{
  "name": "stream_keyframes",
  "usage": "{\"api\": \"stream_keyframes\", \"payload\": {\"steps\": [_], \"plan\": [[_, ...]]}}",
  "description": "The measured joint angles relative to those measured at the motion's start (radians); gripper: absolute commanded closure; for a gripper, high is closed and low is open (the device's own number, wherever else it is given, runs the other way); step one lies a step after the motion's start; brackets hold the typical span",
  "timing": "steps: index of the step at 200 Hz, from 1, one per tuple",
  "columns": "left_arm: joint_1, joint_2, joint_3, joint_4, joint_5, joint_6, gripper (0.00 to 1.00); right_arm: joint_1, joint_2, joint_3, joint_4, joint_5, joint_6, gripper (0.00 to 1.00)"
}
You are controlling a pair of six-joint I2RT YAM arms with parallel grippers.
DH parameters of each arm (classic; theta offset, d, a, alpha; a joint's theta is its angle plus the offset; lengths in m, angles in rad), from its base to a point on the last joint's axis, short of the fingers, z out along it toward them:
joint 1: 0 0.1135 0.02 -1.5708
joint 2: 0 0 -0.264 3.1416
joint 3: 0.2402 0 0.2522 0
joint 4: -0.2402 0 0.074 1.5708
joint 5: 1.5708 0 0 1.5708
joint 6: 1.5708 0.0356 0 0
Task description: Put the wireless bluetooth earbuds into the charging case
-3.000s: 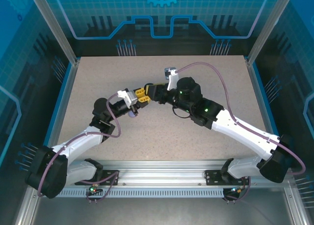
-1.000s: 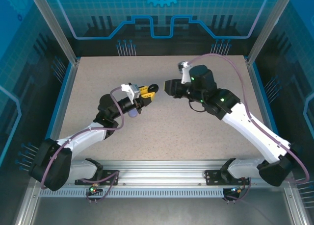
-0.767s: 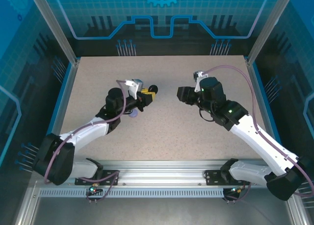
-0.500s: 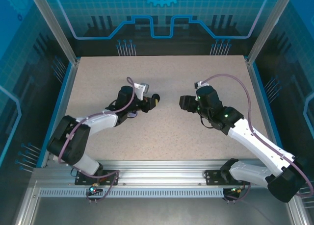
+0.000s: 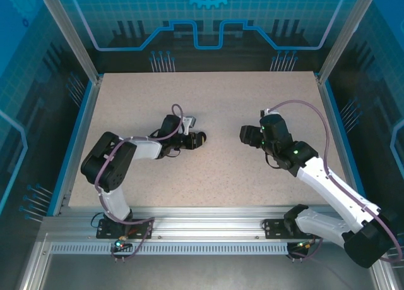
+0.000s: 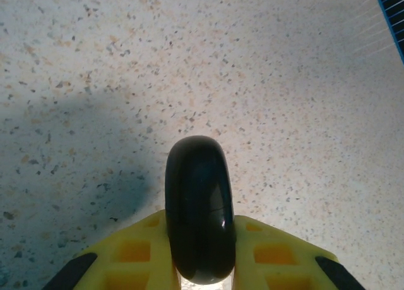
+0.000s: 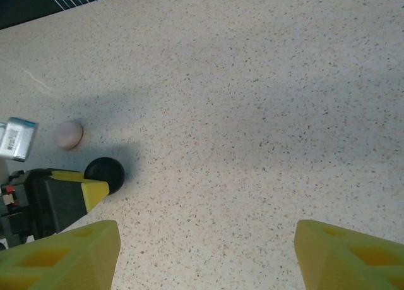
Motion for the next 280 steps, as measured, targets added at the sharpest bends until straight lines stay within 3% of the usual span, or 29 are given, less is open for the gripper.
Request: {"api": "stream_keyframes", "payload": {"steps": [38, 78, 94, 111, 120, 163, 200, 235, 280], "plan": [[0.017, 0.016, 0.001, 0.000, -0.001, 0.001, 0.62, -0.019, -0.032, 0.000, -0.002, -0.006, 0.000, 0.18], [0.035, 0.016, 0.002, -0.011, -0.004, 0.005, 0.42, -0.034, -0.035, 0.000, -0.016, -0.014, 0.004, 0.10], [0.043, 0.011, 0.002, -0.029, -0.011, 0.010, 0.32, -0.040, -0.036, 0.000, -0.026, -0.016, 0.006, 0.00], [0.055, -0.011, 0.002, -0.063, -0.022, 0.012, 0.19, -0.055, -0.038, 0.002, -0.045, -0.018, -0.005, 0.00], [0.061, -0.037, 0.003, -0.087, -0.028, 0.030, 0.02, -0.068, -0.040, 0.006, -0.061, -0.017, -0.012, 0.00], [0.069, -0.241, 0.029, -0.158, -0.084, 0.061, 0.01, -0.127, -0.058, 0.075, -0.105, 0.029, -0.088, 0.00], [0.069, -0.434, 0.025, -0.147, -0.159, 0.106, 0.01, -0.164, -0.065, 0.084, -0.053, 0.150, -0.198, 0.00], [0.069, -0.581, -0.098, -0.001, -0.249, 0.222, 0.01, -0.206, -0.070, -0.063, 0.126, 0.256, -0.360, 0.00], [0.097, -0.702, -0.323, 0.135, -0.375, 0.385, 0.01, -0.291, -0.037, -0.320, 0.409, 0.213, -0.482, 0.00]]}}
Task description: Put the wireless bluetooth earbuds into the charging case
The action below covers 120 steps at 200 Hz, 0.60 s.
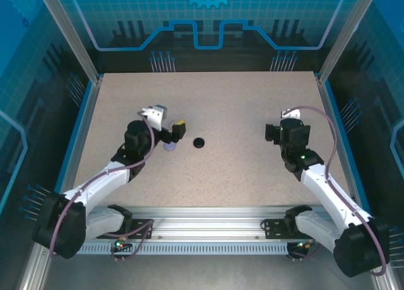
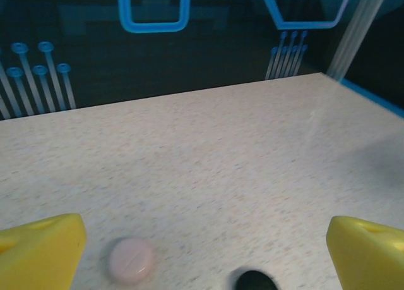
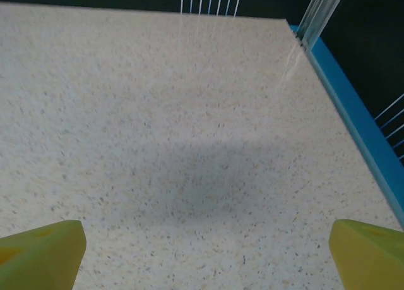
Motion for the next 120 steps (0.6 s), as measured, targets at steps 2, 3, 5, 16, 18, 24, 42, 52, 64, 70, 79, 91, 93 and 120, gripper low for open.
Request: {"api": "stream_keyframes", "payload": {"steps": [2, 3, 5, 16, 18, 24, 42, 52, 64, 70, 79, 91, 93, 120], "plan": [[0.003, -0.003, -0.005, 0.002, -0.002, 0.004, 0.01, -0.002, 0.003, -0.014, 0.019, -0.006, -0.003, 0.00], [0.007, -0.006, -0.010, 0.005, -0.005, 0.008, 0.01, -0.003, 0.003, -0.019, 0.026, -0.008, -0.003, 0.00], [0.012, -0.011, -0.018, 0.008, -0.010, 0.012, 0.01, -0.005, 0.005, -0.029, 0.039, -0.011, -0.005, 0.00], [0.045, -0.034, -0.048, 0.020, -0.035, 0.029, 0.01, -0.016, 0.031, -0.090, 0.132, -0.034, -0.021, 0.00], [0.048, -0.037, -0.051, 0.022, -0.038, 0.030, 0.01, -0.017, 0.035, -0.097, 0.145, -0.036, -0.023, 0.00], [0.068, -0.047, -0.064, 0.027, -0.050, 0.037, 0.01, -0.021, 0.056, -0.122, 0.195, -0.047, -0.034, 0.00], [0.115, -0.064, -0.095, 0.041, -0.087, 0.058, 0.01, -0.026, 0.117, -0.168, 0.319, -0.071, -0.064, 0.00], [0.123, -0.066, -0.112, 0.050, -0.102, 0.069, 0.01, -0.029, 0.145, -0.188, 0.386, -0.087, -0.077, 0.00], [0.127, -0.067, -0.137, 0.058, -0.115, 0.080, 0.01, -0.035, 0.181, -0.207, 0.460, -0.106, -0.093, 0.00], [0.129, -0.066, -0.150, 0.059, -0.116, 0.088, 0.01, -0.042, 0.199, -0.216, 0.496, -0.119, -0.100, 0.00], [0.135, -0.064, -0.170, 0.061, -0.116, 0.094, 0.01, -0.050, 0.223, -0.227, 0.548, -0.139, -0.108, 0.00], [0.157, -0.042, -0.190, 0.079, -0.103, 0.098, 0.01, -0.063, 0.256, -0.241, 0.616, -0.160, -0.112, 0.00], [0.162, -0.036, -0.192, 0.084, -0.098, 0.098, 0.01, -0.065, 0.261, -0.243, 0.627, -0.164, -0.115, 0.00], [0.234, 0.132, -0.198, 0.190, -0.049, 0.093, 0.01, -0.096, 0.353, -0.260, 0.779, -0.222, -0.130, 0.00]]}}
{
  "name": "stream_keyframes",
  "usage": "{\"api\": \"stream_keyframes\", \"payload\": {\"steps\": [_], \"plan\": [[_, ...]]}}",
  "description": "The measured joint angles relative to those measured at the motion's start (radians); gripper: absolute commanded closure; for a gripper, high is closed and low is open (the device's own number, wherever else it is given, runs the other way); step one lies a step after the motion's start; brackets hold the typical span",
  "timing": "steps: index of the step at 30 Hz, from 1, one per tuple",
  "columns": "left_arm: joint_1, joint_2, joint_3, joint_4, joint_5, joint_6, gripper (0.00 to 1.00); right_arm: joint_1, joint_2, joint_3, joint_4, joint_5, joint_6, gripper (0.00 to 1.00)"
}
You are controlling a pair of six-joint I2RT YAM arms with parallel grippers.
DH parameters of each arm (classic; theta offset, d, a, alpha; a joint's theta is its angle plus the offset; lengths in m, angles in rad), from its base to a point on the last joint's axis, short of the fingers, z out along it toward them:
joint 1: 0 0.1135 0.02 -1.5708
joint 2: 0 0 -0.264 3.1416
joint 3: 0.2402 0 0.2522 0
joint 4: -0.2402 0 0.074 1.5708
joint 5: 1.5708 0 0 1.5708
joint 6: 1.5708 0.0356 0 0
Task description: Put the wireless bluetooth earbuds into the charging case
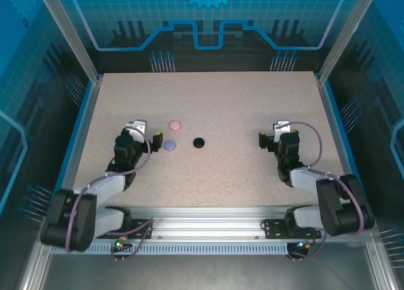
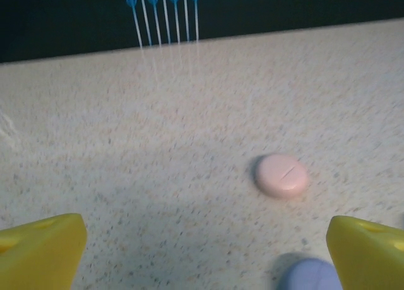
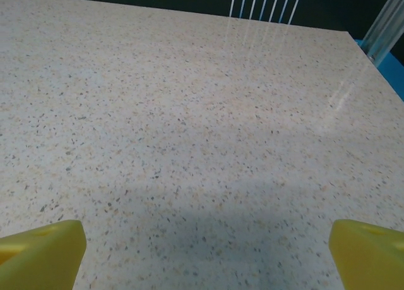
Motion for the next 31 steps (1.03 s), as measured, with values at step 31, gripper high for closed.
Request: {"api": "stream_keyframes", "payload": {"steps": [31], "plan": [[0.102, 0.288, 0.070, 0.185, 0.136, -0.080, 0.01, -0.084, 0.156, 0.104, 0.021, -0.230, -0.025, 0.00]]}}
